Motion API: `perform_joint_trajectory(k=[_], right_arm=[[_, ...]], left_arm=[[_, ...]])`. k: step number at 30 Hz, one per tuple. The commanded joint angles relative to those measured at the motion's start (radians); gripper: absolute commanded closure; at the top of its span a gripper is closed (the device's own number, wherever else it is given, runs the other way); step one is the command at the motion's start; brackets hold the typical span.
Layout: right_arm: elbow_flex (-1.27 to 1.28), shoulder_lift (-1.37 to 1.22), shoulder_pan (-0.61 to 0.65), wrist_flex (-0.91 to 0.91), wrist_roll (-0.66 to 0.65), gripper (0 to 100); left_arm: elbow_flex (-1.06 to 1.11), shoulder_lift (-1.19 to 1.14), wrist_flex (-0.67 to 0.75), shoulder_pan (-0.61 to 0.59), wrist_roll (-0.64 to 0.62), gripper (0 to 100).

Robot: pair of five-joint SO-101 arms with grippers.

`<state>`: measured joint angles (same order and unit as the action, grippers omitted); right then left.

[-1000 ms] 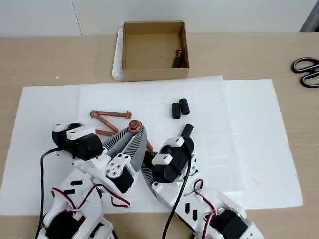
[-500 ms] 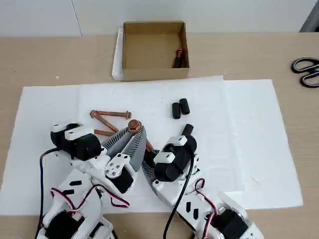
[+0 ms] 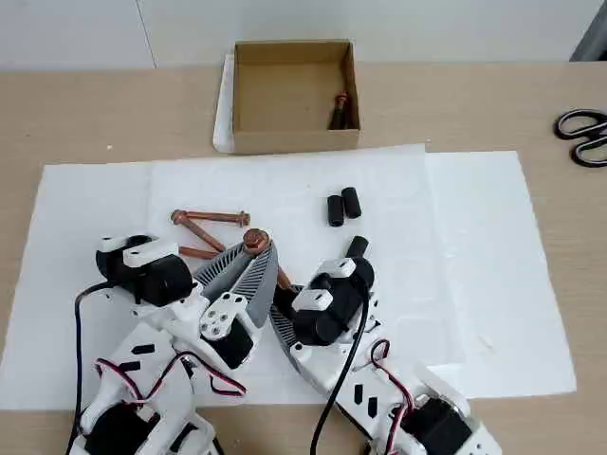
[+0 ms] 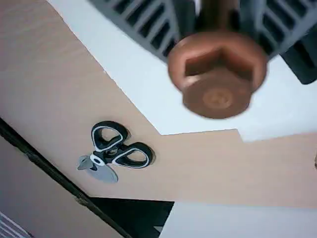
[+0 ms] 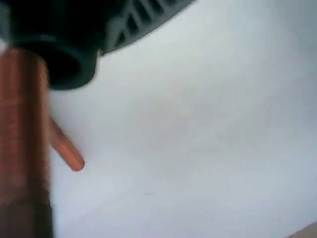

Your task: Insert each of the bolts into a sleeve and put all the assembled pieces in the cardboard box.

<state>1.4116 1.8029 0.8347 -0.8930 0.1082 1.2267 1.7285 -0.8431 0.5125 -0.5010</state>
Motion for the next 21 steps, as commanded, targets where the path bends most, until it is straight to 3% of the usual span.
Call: perform_joint_trajectory(k=[1, 21], right_arm=[[-0.011, 0.01, -0.012, 0.025, 0.011, 99.6], [-0.055, 0.01, -0.056, 0.033, 0.012, 99.6]], left_arm=[[-0.054, 0.008, 0.002, 0.0, 0.003, 99], [0.027, 0.008, -0.057, 0.011, 0.0, 99]])
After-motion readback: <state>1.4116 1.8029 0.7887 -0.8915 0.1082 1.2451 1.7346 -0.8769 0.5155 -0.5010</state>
